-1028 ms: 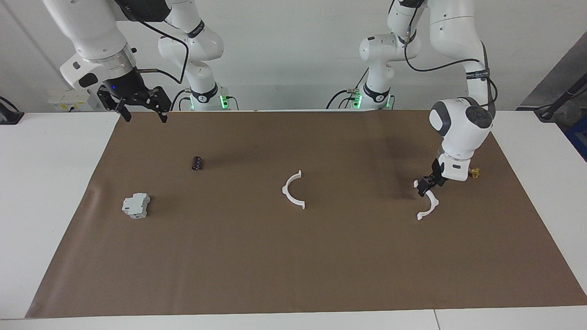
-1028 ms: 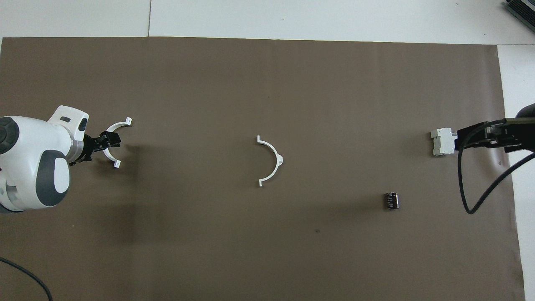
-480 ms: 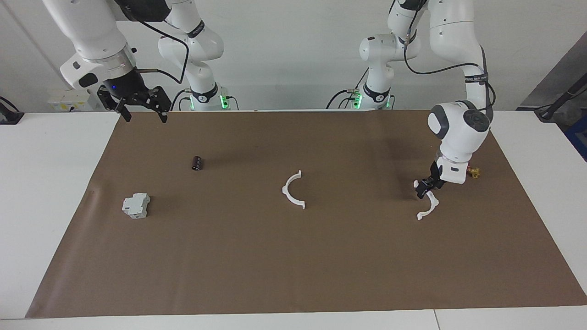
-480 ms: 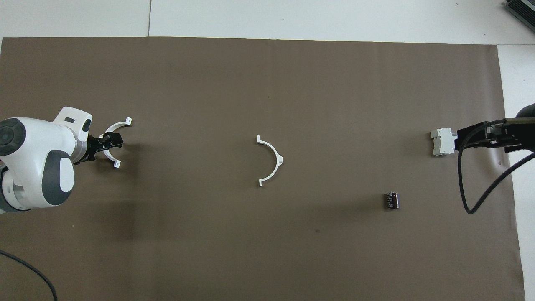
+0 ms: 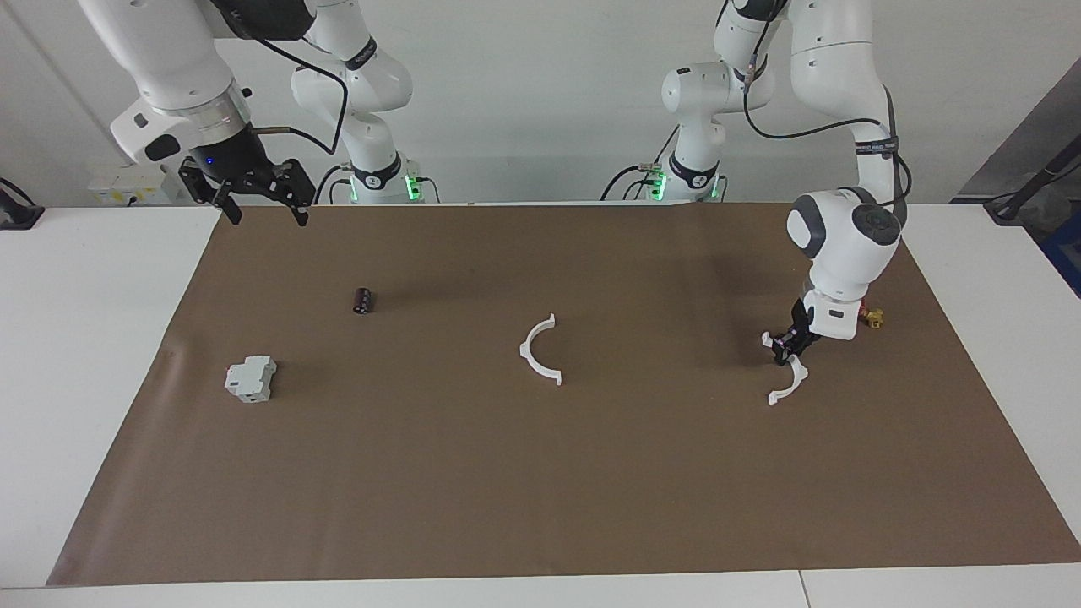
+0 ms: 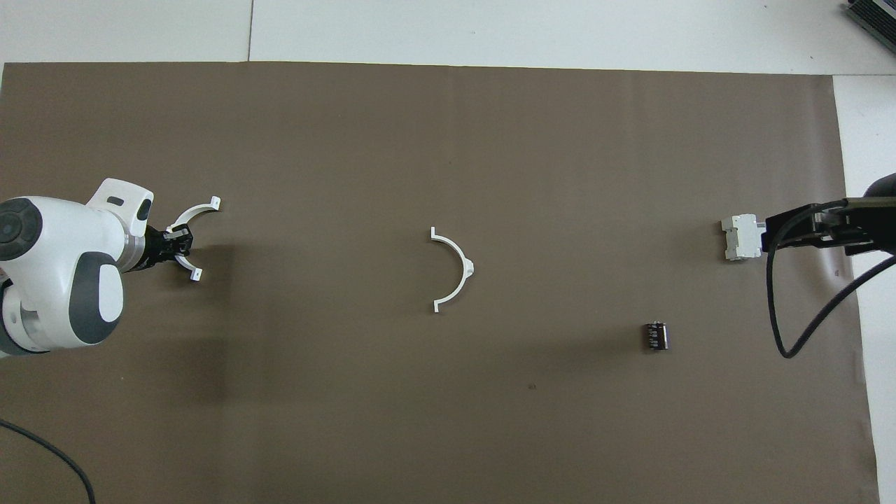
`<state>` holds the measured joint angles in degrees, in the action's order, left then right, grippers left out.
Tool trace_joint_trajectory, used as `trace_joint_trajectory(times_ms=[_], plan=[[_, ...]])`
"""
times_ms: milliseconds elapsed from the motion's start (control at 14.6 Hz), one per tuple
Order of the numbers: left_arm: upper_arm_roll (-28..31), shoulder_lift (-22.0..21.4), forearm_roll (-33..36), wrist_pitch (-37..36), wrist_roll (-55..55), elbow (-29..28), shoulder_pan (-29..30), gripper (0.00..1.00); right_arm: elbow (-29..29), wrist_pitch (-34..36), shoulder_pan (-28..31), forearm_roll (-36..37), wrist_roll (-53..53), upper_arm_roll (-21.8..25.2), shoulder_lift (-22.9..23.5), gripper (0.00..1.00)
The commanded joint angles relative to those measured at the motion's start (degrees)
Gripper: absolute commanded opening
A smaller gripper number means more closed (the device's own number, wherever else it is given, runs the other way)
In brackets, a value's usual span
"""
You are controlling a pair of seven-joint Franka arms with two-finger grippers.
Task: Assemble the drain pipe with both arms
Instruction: 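Carry the held half-ring toward the half-ring at the center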
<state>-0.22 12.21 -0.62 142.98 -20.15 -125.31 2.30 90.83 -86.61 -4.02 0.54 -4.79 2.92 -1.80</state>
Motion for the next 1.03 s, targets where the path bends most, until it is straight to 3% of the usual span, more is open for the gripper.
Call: trace_joint_trajectory(times_ms=[0,617,959], plan=[[0.3,-0.1,1.0,-0.9,0.1,0.0,-0.7,0.00,0.5,-0.4,0.8,-0.6,1.4,-0.3,-0.7,1.00],[0.4,-2.5,1.0,-12.1,-11.7,6.3,-12.6,0.00,0.5,-0.4,0.8,-0.6,1.4,-0.3,-0.7,1.00],[0.4,-2.4,1.0,-12.0,-23.5,8.2,-21.5,0.00,0.5,-0.4,0.8,-0.6,1.4,-0.3,-0.7,1.00]])
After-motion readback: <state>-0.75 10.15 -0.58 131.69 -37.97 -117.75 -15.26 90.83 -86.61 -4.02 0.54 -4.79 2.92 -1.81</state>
